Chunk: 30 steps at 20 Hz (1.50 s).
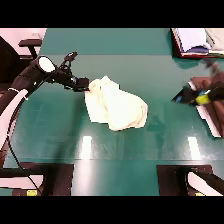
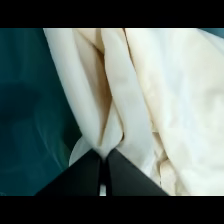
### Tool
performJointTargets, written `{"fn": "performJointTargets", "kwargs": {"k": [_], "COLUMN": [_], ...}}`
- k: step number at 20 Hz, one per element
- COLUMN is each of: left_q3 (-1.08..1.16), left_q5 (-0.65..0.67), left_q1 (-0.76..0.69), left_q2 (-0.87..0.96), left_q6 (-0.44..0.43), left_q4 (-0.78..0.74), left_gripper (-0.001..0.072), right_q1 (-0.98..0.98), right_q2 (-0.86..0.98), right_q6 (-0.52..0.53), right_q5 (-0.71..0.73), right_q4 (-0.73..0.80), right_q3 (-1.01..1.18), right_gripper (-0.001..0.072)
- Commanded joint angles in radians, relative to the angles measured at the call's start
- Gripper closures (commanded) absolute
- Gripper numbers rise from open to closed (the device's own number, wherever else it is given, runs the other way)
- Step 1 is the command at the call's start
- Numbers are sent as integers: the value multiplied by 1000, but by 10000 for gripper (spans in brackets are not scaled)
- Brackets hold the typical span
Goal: Fold the shirts.
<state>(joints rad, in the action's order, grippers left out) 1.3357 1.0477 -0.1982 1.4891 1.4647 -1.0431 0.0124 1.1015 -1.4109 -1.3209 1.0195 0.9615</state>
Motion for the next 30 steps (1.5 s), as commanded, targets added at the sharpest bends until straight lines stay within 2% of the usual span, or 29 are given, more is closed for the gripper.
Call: {"fn": "performJointTargets", "kwargs": {"k": [1, 4, 7, 8, 10, 11, 14, 18, 21, 25, 30], "left_q3": [5, 5, 5, 5, 6, 8, 54, 216, 350, 468, 509], "left_q5": [0, 1, 2, 2, 2, 6, 8, 8, 8, 8, 6], "left_q1": [3, 3, 3, 3, 3, 3, 3, 3, 3, 3, 3], "left_q2": [-6, -6, -6, -6, -7, -9, -57, -228, -375, -570, -740], "left_q6": [-6, -6, -7, -7, -7, -7, -6, -7, -7, -7, -7], "left_q4": [-4, -4, -5, -5, -5, -11, -87, -199, -206, -206, -206], "left_gripper": [680, 680, 680, 680, 680, 681, 681, 681, 681, 681, 681], "right_q1": [64, 188, 276, 295, 313, 312, 264, 111, 3, -78, -208], "right_q2": [87, 200, 304, 328, 350, 346, 269, 100, -23, -174, -242], "right_q6": [56, 98, 104, 105, 105, 104, 85, 84, 84, 84, 84], "right_q5": [124, 233, 249, 249, 249, 249, 222, 113, 43, 21, -6], "right_q4": [-186, -322, -327, -321, -297, -271, -166, -100, -101, -100, -100], "right_q3": [-245, -270, -203, -173, -116, -87, 19, 234, 428, 622, 827], "right_gripper": [241, 242, 256, 332, 618, 699, 700, 700, 700, 701, 701]}}
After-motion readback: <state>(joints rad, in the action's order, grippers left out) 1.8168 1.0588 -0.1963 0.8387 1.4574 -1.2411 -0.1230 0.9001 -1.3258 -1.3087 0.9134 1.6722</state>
